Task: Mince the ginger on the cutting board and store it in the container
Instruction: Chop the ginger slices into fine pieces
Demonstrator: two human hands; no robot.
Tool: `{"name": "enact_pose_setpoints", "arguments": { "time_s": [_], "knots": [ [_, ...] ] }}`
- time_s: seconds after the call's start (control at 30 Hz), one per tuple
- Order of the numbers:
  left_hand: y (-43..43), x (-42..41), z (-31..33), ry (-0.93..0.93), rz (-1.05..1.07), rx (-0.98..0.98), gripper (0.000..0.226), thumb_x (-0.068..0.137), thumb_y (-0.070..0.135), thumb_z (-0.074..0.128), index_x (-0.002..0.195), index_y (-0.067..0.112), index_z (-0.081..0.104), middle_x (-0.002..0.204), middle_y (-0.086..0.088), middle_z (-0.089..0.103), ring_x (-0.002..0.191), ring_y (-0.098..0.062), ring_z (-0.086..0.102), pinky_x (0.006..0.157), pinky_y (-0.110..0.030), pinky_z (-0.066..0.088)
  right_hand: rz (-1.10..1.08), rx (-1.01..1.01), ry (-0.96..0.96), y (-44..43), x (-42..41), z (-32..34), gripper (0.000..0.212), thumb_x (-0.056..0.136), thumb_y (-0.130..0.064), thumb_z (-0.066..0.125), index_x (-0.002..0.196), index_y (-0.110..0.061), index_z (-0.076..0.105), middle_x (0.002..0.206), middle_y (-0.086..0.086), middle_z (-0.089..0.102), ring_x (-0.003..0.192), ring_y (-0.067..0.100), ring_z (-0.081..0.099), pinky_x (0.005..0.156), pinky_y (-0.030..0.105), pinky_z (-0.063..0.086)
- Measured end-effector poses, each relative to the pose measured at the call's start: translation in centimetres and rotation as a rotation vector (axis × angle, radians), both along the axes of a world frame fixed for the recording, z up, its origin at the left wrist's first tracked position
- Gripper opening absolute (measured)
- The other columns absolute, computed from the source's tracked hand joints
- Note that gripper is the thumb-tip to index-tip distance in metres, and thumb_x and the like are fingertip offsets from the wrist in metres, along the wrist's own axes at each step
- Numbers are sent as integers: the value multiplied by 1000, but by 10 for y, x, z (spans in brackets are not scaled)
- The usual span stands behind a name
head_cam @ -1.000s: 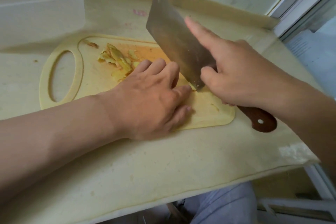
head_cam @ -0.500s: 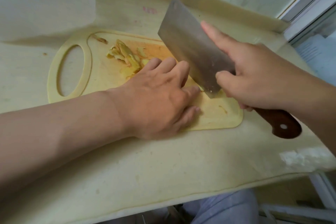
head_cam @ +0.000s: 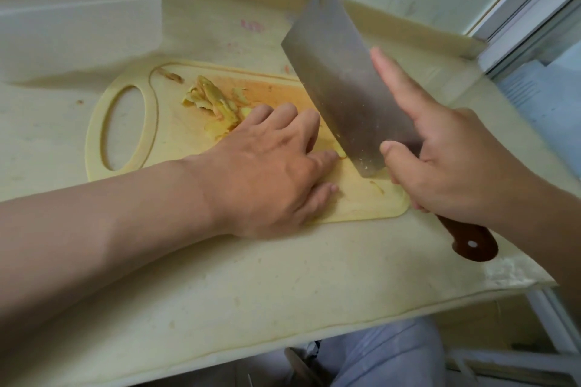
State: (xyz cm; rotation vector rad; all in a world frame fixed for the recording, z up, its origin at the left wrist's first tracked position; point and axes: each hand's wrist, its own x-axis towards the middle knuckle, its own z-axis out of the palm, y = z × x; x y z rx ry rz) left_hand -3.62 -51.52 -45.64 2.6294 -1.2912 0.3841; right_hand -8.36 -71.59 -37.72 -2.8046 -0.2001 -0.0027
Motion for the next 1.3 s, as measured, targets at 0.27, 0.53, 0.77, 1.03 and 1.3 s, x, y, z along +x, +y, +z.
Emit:
{"name": "enact_pose_setpoints", "arguments": {
  "time_s": [0.27, 0.53, 0.77, 1.03, 1.3],
  "knots": [
    [-1, 0, -1, -9, 4, 4, 66, 95, 56, 15, 121, 20, 63, 101, -9, 47, 86, -27, 38, 79, -42, 36, 57, -133, 131, 11, 17, 14, 89, 98, -12, 48, 159, -59, 3, 61, -11, 67, 48, 13, 63, 55, 36, 56],
    [0, 0, 0, -7, -2, 6, 67, 95, 56, 16, 122, 20, 65, 100, -10, 48, 86, -28, 43, 80, -45, 42, 42, -44, -4, 19, 29, 4, 92, 93, -7, 51, 163, -50, 8, 52, 7, 61, 46, 17, 60, 53, 36, 53],
    [0, 1, -1, -7, -1, -2, 64, 95, 55, 17, 121, 21, 64, 100, -9, 47, 85, -27, 41, 81, -44, 41, -3, -2, -10, 0, 6, -2, 92, 98, -11, 51, 156, -63, 4, 56, 12, 64, 46, 23, 62, 54, 39, 54],
    [0, 0, -1, -5, -4, -2, 66, 95, 56, 16, 121, 20, 65, 100, -8, 47, 85, -27, 41, 81, -43, 41, 60, -36, 59, 4, 12, 5, 89, 99, -10, 48, 158, -61, 5, 62, 7, 64, 47, 22, 59, 52, 39, 53],
    [0, 1, -2, -20, -19, -18, 65, 96, 56, 19, 124, 19, 65, 98, -9, 48, 84, -27, 42, 78, -43, 41, 60, -112, 164, 15, 24, 15, 91, 96, -10, 47, 159, -58, 4, 60, -14, 67, 42, 14, 61, 50, 34, 57]
  ]
}}
